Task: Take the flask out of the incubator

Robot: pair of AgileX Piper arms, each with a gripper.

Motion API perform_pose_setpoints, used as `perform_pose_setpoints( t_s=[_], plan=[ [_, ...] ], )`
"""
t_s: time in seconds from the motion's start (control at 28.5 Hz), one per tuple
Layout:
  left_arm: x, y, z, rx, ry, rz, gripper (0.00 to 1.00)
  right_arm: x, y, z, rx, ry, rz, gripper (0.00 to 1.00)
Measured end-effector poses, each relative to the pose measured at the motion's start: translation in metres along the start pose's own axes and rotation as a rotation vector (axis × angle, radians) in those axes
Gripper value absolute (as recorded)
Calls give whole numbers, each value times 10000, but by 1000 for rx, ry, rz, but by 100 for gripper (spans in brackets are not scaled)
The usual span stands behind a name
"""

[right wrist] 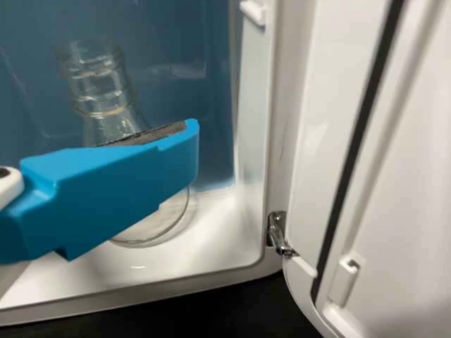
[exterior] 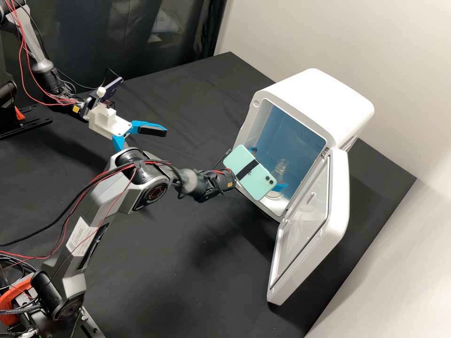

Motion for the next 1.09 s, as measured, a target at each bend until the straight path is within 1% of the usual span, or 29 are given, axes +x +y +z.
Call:
perform_pose_setpoints(
  t_s=[0.11, 0.18, 0.21, 0.39, 0.46, 0.49, 0.56, 0.6, 0.7, 0.81, 0.84, 0.88, 1.02, 1.09],
  plan=[
    [-4, 15, 4, 3, -5, 7, 100, 123, -49, -12, -14, -26, -7, 100],
    [-3, 13, 3, 3, -4, 6, 100, 214, -83, -9, -51, -42, -17, 100],
    [-3, 13, 3, 3, -4, 6, 100, 248, -95, -1, -64, -49, -21, 100],
    [-3, 13, 3, 3, -4, 6, 100, 401, -121, 24, -92, -73, -12, 100],
    [-3, 13, 3, 3, -4, 6, 100, 438, -131, 30, -94, -79, -14, 100],
    [-3, 13, 3, 3, -4, 6, 100, 449, -136, 31, -102, -82, -19, 100],
    [-3, 13, 3, 3, -4, 6, 100, 462, -134, 28, -105, -86, -21, 100],
    [-3, 13, 3, 3, -4, 6, 100, 471, -128, 20, -107, -85, -17, 100],
    [-3, 13, 3, 3, -4, 6, 100, 484, -140, 36, -103, -91, -18, 100],
    [-2, 11, 9, 3, -6, 6, 100, 486, -132, 44, -103, -93, -17, 100],
    [-1, 9, 15, 3, -9, 5, 100, 490, -124, 34, -102, -90, -14, 0],
    [-1, 9, 15, 3, -9, 5, 100, 489, -125, 36, -103, -90, -14, 0],
    [0, 6, 27, 3, -13, 4, 100, 511, -77, 11, -97, -87, -16, 0],
    [0, 6, 27, 3, -13, 4, 100, 519, -56, -7, -95, -81, -10, 0]
  ],
)
